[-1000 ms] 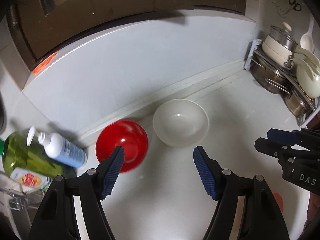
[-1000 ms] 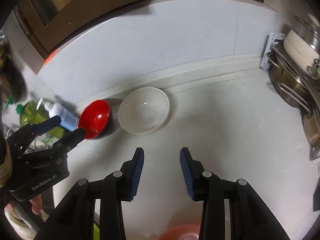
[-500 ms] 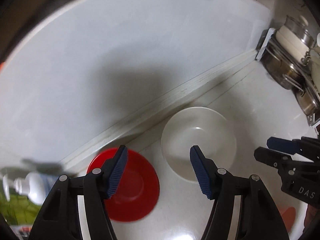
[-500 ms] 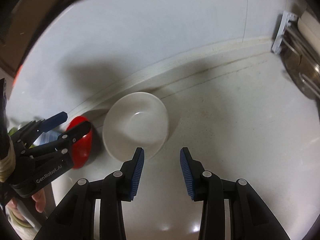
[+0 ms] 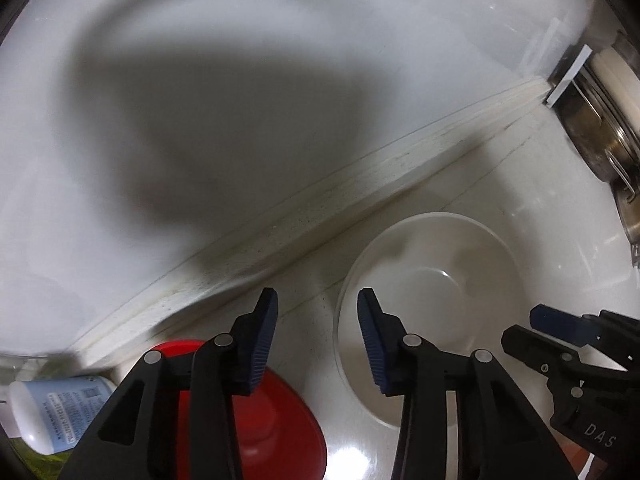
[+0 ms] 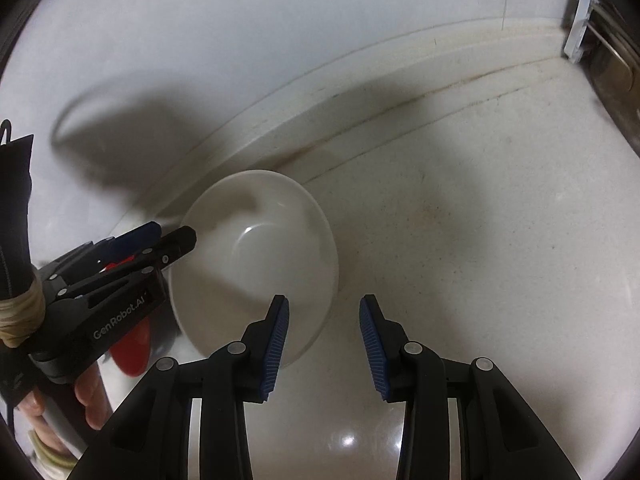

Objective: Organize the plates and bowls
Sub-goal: 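Move both tools over to the white bowl, then close both tools on the white bowl rim, then carry the white bowl with both tools and lower it into the pink bowl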

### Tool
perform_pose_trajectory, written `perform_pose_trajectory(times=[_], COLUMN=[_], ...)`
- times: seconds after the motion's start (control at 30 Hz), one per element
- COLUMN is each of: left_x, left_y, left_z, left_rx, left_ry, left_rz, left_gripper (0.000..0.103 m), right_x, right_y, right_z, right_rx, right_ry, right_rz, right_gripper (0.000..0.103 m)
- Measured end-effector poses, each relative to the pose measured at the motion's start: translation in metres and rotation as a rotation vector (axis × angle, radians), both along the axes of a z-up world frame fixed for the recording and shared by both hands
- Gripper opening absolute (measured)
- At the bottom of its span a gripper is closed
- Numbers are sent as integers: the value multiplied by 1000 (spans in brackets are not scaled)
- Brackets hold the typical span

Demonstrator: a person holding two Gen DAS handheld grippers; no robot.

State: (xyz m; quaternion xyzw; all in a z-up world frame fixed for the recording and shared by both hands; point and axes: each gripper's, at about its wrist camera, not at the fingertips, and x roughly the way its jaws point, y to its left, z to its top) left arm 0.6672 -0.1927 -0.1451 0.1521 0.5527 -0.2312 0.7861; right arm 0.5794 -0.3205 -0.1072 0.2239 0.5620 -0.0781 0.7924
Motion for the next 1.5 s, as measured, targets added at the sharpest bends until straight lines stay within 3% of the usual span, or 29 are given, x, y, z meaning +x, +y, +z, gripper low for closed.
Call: perform_pose_trajectory(times=[0.23,0.3,0.5,1.0,1.5], left_x=[6,7,2,-58,-170], left_y=[-7,-8,-10,10,38], left_z=[-14,-17,-22,13,53], left_rx=[-25,-54,-54,-111,-180], left_ry=[40,64,75,115,122], left_rz=[4,14,-7,14,7], left_gripper=[27,18,12,12,13], right_x=[8,9,8,-42,-140], right_y=[0,-1,-4,9,24], right_z=[-11,-12,-10,26,71], right_rx=[18,23,14,-7,-63], right_ry=[16,17,-2,-46,-110], right_rz=[7,5,-4,27,77], right_gripper=[21,15,12,11,11])
